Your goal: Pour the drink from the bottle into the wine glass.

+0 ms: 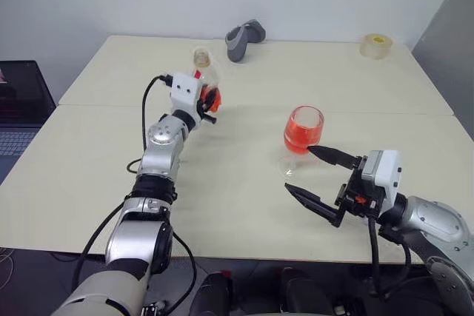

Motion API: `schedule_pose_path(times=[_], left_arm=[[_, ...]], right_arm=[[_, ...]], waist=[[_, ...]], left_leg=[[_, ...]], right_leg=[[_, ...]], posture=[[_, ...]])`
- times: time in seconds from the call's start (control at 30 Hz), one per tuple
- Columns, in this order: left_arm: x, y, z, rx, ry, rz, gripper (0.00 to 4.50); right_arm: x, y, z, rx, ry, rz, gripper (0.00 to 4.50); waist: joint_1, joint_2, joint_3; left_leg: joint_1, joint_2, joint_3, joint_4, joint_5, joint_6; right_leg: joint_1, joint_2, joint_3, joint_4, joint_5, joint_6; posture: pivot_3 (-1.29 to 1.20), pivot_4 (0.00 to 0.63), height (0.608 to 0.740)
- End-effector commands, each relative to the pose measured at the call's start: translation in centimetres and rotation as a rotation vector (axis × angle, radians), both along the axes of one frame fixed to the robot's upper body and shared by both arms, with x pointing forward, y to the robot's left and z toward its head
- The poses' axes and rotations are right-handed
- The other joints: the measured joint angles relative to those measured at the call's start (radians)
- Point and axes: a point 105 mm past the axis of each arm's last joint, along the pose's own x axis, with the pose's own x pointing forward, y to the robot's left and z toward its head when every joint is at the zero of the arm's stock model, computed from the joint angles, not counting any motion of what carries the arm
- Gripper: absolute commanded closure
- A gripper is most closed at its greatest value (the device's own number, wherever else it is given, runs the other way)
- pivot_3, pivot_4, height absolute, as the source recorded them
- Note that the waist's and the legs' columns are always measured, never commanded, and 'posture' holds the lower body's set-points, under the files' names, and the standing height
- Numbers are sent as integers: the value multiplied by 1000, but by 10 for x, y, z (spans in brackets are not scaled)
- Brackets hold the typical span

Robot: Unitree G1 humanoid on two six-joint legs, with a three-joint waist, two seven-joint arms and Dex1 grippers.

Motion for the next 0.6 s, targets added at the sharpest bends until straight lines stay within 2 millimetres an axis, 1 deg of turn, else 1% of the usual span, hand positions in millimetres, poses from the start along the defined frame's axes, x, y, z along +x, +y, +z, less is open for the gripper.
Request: schedule_pose_path(times=[0.03, 0.07, 0.2, 0.33, 0.5, 0.6], left_arm=[[1, 20, 10, -40, -33, 91, 3583], [2, 26, 4, -46, -11, 116, 3583], [4, 37, -13, -12, 24, 167, 3583], [3, 58, -33, -58, 77, 271, 3583], [-1, 64, -41, -106, 80, 302, 3583], [-4, 64, -43, -122, 72, 287, 2598]], right_arm=[[-2, 9, 5, 22, -8, 57, 0], [-1, 10, 4, 22, -4, 66, 0], [7, 11, 0, -1, -4, 86, 0], [13, 13, 2, -7, -16, 107, 0], [14, 15, 4, -9, -22, 124, 0], [13, 16, 4, -11, -22, 130, 0]], waist=[[0, 0, 0], [0, 0, 0], [0, -1, -1], [0, -2, -1], [0, -2, -2], [-1, -2, -2]], left_leg=[[0, 0, 0, 0, 0, 0], [0, 0, 0, 0, 0, 0], [0, 0, 0, 0, 0, 0], [0, 0, 0, 0, 0, 0], [0, 0, 0, 0, 0, 0], [1, 0, 0, 0, 0, 0]], right_leg=[[0, 0, 0, 0, 0, 0], [0, 0, 0, 0, 0, 0], [0, 0, 0, 0, 0, 0], [0, 0, -1, 0, 0, 0], [0, 0, -1, 0, 0, 0], [0, 0, -1, 0, 0, 0]], posture=[[0, 150, 740], [0, 150, 740], [0, 150, 740], [0, 150, 740], [0, 150, 740], [0, 150, 740]])
